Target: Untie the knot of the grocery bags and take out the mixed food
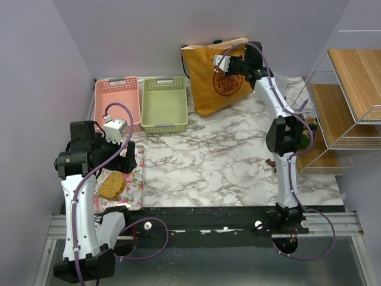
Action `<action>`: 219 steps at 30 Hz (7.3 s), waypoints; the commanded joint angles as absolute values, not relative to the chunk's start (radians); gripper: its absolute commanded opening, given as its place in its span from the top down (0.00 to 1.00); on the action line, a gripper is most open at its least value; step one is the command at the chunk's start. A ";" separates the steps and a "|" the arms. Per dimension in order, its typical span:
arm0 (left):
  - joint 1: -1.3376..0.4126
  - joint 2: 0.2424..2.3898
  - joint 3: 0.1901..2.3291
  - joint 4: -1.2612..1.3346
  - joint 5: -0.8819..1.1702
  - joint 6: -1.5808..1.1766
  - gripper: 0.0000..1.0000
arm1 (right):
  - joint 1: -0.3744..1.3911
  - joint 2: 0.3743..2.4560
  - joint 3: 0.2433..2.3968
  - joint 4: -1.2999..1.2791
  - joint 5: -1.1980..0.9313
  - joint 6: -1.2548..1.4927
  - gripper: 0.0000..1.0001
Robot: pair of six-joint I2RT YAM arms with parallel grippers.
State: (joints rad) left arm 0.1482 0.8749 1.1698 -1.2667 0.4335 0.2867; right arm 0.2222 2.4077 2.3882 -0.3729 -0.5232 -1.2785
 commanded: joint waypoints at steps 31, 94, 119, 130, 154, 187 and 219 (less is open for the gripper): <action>-0.276 2.240 2.522 -0.125 0.732 0.288 0.01 | 0.198 1.505 1.416 -0.574 -0.579 -0.873 0.99; -1.060 1.379 1.239 -0.227 0.434 0.850 1.00 | 0.284 1.429 1.627 -1.043 -0.335 0.064 0.00; -0.811 1.097 1.318 -0.668 0.511 0.617 0.13 | 0.282 1.536 1.904 -1.009 -0.589 -0.151 0.99; -0.744 1.099 1.064 -0.473 0.483 0.674 0.02 | 0.283 1.542 1.920 -1.068 -0.599 -0.315 0.99; -0.912 1.326 1.444 -0.812 0.708 0.744 1.00 | 0.282 1.599 1.996 -0.930 -0.415 -0.252 0.99; -1.035 1.245 1.110 -0.006 0.061 0.598 0.13 | 0.315 1.522 1.798 -1.083 -0.667 -0.340 0.99; -0.905 1.181 1.738 -0.546 0.457 0.294 1.00 | 0.294 1.497 1.682 -0.890 -0.319 -0.222 0.99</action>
State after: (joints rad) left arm -0.9596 1.1625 1.5749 -0.5087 0.3134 0.4149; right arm 0.3038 1.5093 1.7023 -0.9676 -0.3798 -0.2436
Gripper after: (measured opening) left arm 0.007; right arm 0.057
